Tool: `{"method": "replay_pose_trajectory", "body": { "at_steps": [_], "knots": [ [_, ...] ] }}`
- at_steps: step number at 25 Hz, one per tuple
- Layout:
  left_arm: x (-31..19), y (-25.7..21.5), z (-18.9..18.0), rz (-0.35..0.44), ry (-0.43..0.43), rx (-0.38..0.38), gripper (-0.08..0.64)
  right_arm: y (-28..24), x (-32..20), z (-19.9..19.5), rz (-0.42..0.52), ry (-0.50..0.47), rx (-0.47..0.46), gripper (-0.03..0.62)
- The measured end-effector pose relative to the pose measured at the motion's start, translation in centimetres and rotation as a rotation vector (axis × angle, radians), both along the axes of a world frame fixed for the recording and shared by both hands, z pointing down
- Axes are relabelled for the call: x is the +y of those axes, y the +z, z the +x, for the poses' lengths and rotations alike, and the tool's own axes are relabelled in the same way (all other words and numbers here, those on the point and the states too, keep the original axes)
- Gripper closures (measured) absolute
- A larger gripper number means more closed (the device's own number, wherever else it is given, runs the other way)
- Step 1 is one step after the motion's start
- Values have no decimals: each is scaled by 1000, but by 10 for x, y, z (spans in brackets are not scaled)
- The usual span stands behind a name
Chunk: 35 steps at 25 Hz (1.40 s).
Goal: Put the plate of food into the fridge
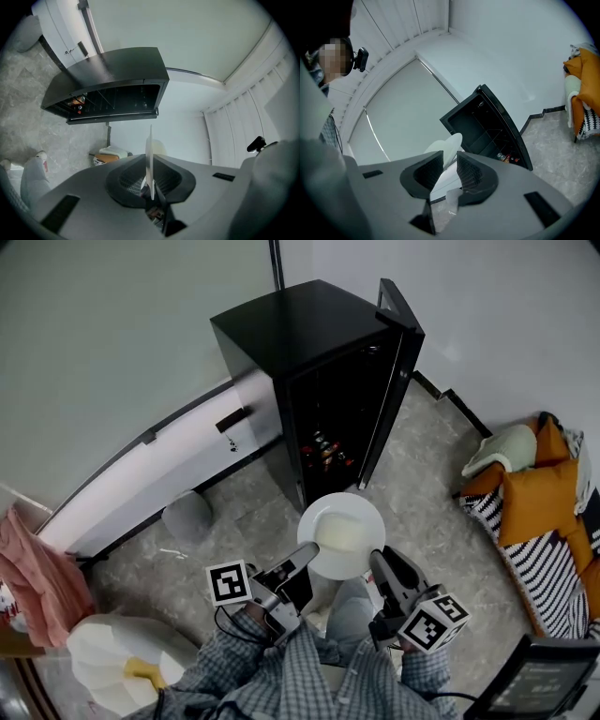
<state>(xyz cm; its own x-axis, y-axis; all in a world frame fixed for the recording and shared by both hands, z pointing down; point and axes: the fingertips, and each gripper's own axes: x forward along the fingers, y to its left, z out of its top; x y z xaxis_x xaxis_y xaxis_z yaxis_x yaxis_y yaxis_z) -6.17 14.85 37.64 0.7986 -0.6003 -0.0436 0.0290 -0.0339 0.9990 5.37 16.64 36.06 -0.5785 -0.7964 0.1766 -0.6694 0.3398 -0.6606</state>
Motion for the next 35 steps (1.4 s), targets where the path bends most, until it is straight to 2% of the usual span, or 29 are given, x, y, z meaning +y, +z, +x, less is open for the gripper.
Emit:
{"method": "replay_pose_trajectory", "body": {
  "at_steps": [22, 35],
  "knots": [
    [-100, -10, 76, -13, -168, 16, 527, -13, -121, 76, 3, -170, 2, 499],
    [-145, 0, 94, -11, -269, 22, 526, -3, -178, 94, -9, -254, 14, 499]
  ]
}}
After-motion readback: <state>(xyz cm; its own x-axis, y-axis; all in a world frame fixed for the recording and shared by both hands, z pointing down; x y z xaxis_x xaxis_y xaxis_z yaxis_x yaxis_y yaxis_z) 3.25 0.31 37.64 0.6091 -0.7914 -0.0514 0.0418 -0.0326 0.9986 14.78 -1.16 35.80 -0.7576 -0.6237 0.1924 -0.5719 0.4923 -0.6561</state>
